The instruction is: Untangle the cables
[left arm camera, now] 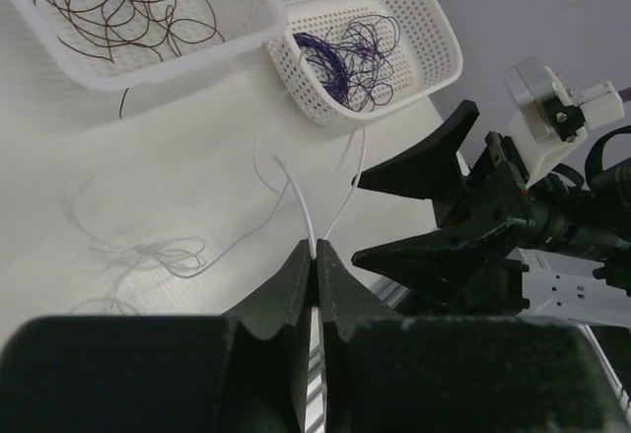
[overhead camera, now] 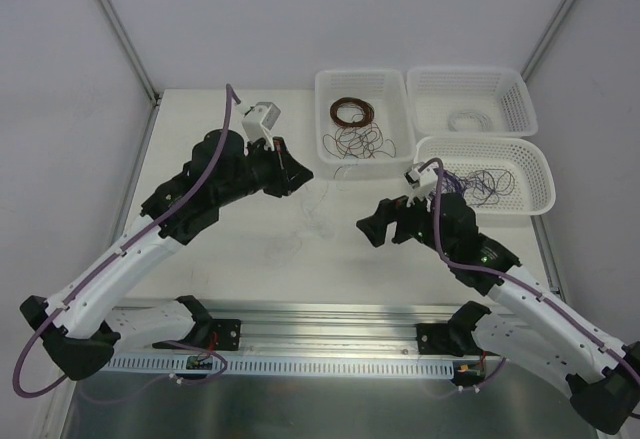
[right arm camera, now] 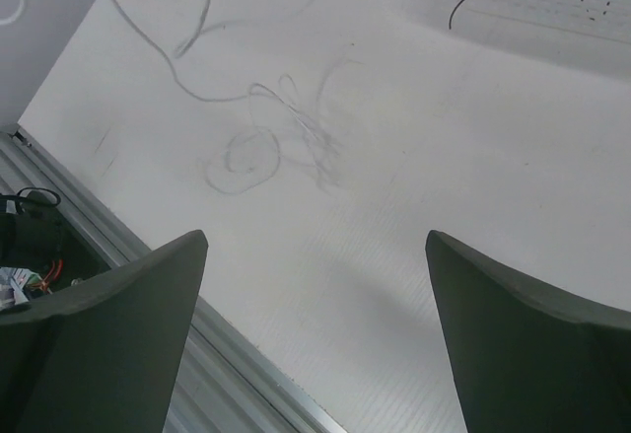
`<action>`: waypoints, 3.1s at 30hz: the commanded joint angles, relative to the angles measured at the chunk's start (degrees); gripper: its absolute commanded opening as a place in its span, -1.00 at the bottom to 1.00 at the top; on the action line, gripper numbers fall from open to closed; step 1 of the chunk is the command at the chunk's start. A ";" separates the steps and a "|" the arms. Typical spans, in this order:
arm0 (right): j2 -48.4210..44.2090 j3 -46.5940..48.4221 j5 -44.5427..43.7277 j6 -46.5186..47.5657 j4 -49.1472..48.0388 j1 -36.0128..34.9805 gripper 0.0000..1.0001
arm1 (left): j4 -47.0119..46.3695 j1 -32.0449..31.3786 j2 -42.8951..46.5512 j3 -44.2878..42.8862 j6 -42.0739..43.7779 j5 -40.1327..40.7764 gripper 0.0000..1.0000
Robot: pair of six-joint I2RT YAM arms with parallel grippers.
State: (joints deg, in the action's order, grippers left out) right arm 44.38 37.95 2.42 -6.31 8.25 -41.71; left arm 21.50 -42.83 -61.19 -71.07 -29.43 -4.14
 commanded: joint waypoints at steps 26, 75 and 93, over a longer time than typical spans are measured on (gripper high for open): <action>5.10 3.79 9.81 2.25 -19.77 -3.02 0.87 | -0.23 -3.58 -5.52 -1.62 -3.71 -5.70 -0.95; 19.24 43.58 -8.92 11.14 8.90 30.45 -0.99 | -0.49 -5.34 6.26 27.64 -4.40 20.58 0.98; 67.22 77.94 -6.90 9.38 -7.02 45.67 -0.76 | -2.33 -5.34 -0.86 31.26 -13.02 18.21 0.98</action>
State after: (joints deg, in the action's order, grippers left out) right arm 107.63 108.73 -5.13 3.22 4.51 3.36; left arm 20.86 -48.31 -60.20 -38.70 -41.15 14.41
